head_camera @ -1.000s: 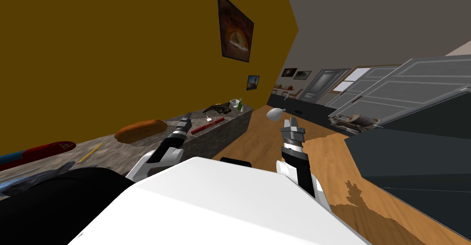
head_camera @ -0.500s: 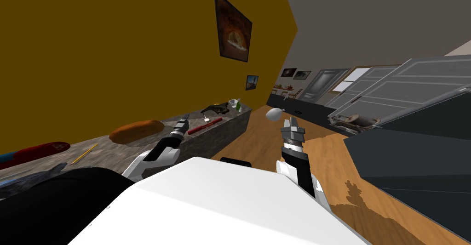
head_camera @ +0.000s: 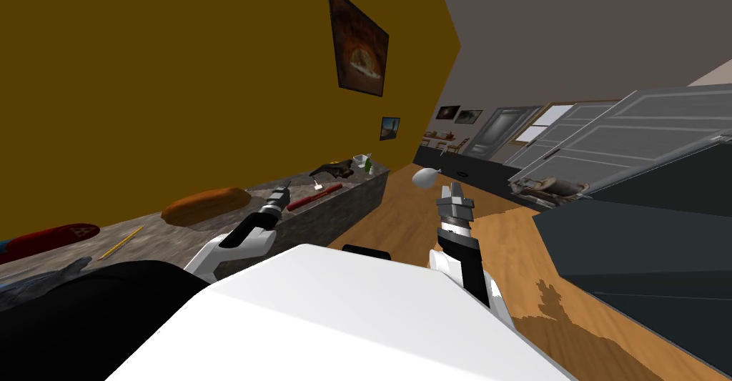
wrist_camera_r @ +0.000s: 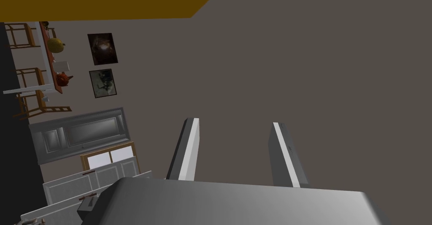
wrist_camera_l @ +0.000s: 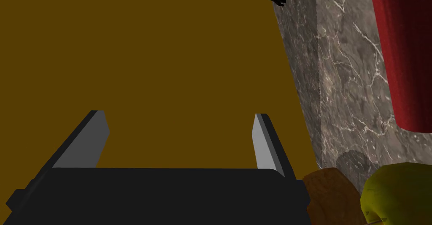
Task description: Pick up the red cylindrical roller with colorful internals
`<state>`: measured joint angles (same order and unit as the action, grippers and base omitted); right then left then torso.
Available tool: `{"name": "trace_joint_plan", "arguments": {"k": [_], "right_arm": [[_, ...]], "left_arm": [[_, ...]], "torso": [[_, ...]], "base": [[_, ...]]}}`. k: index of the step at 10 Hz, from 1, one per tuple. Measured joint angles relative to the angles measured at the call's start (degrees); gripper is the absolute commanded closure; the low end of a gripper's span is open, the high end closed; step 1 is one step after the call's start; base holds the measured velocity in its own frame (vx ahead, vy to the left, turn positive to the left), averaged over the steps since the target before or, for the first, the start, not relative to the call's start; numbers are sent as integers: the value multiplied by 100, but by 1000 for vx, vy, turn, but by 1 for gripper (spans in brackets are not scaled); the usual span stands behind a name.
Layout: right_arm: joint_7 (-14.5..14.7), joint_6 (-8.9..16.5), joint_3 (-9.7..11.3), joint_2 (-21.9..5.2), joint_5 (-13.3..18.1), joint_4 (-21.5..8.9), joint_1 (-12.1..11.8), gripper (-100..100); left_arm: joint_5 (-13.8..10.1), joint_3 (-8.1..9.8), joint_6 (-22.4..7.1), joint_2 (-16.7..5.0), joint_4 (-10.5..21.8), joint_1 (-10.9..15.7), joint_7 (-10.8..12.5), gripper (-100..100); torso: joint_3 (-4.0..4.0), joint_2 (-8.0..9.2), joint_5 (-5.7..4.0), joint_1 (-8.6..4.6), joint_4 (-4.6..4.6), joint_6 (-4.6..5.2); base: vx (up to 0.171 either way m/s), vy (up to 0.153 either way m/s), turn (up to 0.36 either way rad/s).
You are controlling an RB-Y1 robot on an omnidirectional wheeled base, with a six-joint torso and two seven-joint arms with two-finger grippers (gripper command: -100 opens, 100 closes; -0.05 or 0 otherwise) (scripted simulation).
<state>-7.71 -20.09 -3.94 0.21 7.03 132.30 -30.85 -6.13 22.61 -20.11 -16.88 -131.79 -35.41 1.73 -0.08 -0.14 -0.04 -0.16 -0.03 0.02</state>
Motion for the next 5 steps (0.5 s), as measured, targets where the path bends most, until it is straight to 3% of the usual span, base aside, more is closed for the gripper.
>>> {"name": "trace_joint_plan", "arguments": {"k": [5], "right_arm": [[0, 0, 0, 0, 0, 0, 0, 0]], "left_arm": [[-71, 172, -684, -65, 126, 83, 115, -100]], "torso": [[2, 4, 1, 8, 0, 0]], "base": [[19, -39, -16]]}}
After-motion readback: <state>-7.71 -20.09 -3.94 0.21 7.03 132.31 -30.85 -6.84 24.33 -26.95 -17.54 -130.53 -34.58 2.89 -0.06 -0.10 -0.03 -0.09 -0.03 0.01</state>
